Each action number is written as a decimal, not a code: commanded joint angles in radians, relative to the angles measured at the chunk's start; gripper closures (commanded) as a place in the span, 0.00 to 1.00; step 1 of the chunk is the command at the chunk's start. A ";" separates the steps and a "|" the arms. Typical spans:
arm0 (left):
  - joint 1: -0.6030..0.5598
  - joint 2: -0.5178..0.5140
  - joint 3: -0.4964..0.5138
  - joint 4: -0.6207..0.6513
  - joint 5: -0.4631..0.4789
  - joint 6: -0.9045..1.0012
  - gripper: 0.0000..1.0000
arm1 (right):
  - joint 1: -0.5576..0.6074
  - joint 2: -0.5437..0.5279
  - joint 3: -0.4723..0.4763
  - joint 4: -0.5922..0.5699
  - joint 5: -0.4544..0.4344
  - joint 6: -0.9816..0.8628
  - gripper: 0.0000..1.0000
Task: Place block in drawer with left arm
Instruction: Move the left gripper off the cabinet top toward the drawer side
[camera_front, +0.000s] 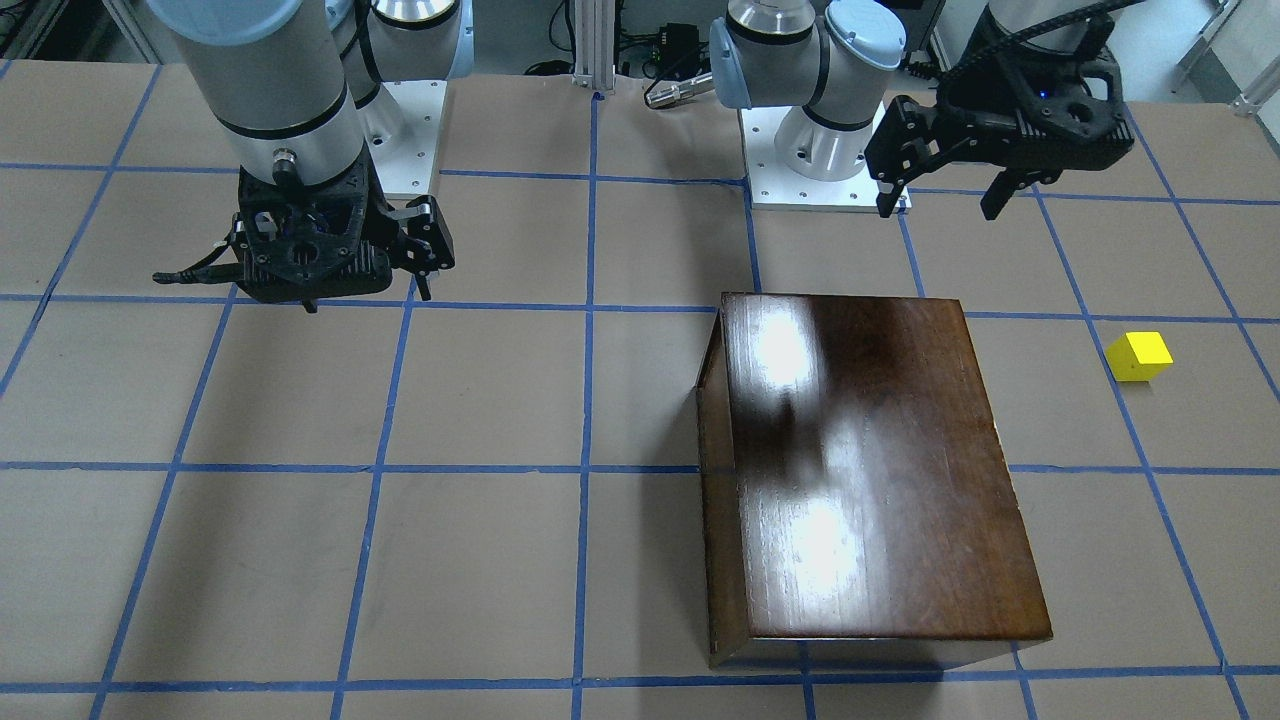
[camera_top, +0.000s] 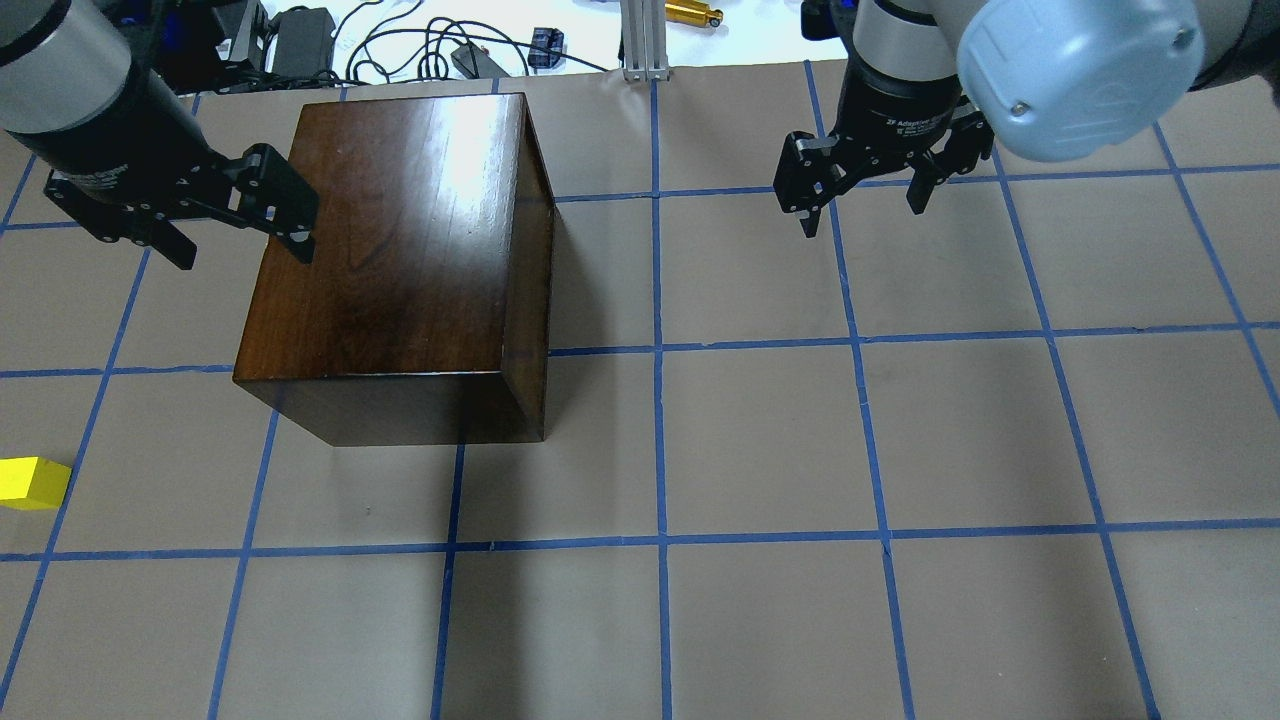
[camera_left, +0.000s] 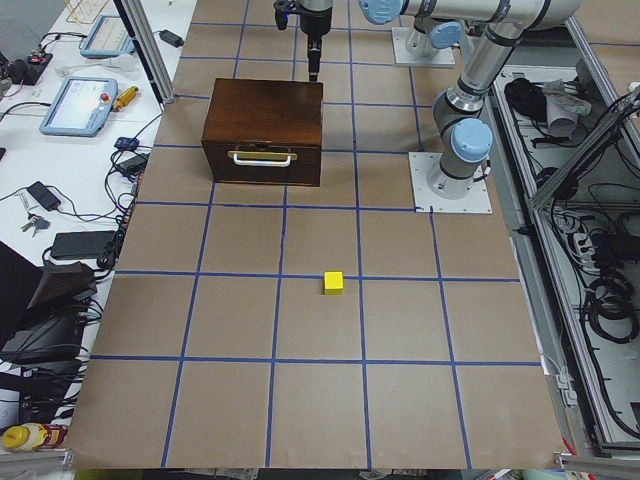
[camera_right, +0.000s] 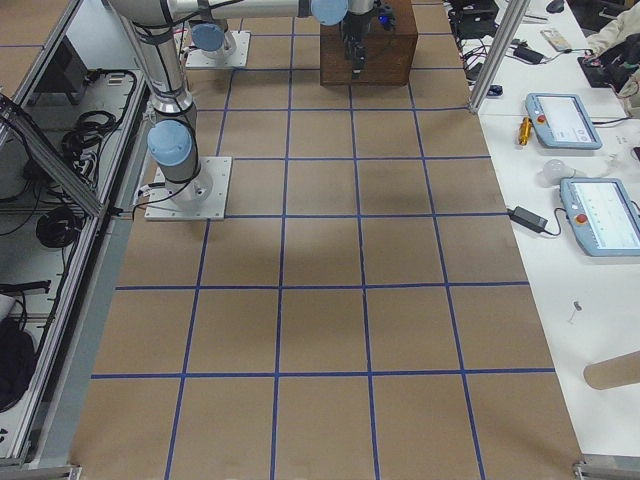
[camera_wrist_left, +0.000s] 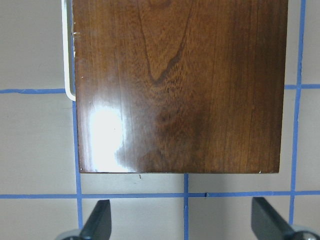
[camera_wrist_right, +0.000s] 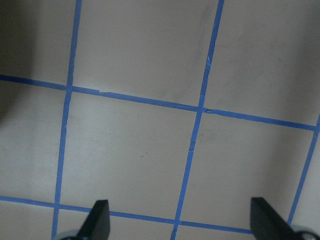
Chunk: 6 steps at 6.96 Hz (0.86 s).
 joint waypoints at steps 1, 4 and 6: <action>0.157 0.000 0.024 -0.061 0.000 0.162 0.00 | 0.000 0.000 0.000 0.000 0.000 -0.001 0.00; 0.391 -0.003 0.010 -0.114 0.012 0.341 0.00 | 0.000 0.000 0.000 0.000 0.000 -0.001 0.00; 0.511 -0.023 0.002 -0.118 0.014 0.361 0.00 | 0.000 0.000 0.000 0.000 0.000 -0.001 0.00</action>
